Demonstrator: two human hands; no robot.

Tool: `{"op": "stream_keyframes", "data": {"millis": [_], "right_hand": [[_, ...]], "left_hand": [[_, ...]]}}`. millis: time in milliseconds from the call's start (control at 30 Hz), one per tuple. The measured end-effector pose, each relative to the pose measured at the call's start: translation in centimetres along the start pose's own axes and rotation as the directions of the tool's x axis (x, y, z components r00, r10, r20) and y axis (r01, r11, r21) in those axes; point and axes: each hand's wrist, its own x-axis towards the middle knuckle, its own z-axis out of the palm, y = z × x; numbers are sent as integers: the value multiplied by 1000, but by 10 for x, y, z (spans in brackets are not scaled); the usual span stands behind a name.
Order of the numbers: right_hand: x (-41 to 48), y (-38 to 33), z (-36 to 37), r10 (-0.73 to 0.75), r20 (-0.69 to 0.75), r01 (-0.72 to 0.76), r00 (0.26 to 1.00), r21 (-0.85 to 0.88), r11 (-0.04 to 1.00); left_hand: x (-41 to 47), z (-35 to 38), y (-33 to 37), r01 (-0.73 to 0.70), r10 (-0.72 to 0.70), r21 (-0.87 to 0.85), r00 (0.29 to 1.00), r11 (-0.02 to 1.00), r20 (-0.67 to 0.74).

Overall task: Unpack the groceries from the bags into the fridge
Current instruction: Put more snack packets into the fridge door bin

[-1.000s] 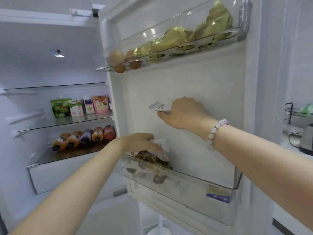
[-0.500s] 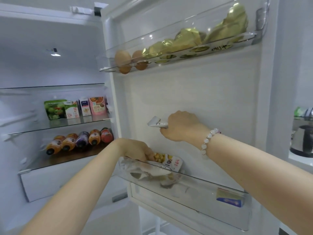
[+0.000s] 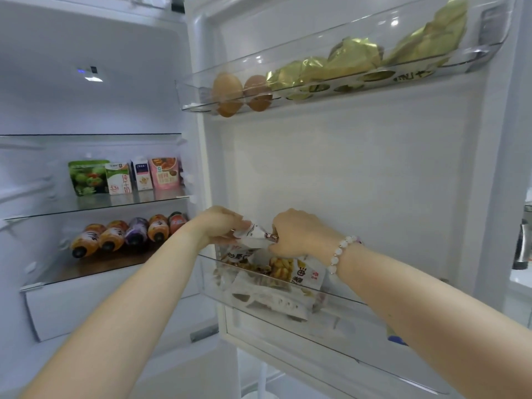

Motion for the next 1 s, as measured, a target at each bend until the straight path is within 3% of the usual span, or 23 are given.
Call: {"op": "stream_keyframes", "data": {"millis": [267,400,567,667,833,1000], "right_hand": [[-7,1,17,-65,252,2,966,241,970],[-5,-4,23,-61,277,1,959,209,978],[-10,5,31,-41,335,-15,941,164,986],[-10,12,32,16,366,-79,931,156,985],[-9,20,29,54,364,-174,930,307,936],[-11,18,28,49,342,-101,938,134,986]], "left_hand": [[6,-6,-12,65,-48,170,993,983,-107],[10,-5,-20,140,-110,248,985,959,-132],[13,5,-19,145,-78,566,987,812,-140],[15,13,-23,141,-72,632,988,762,-134],[25,20,-29,128,-70,672,991,729,-112],[20,23,-33,121,-6,715,987,689,-161]]}}
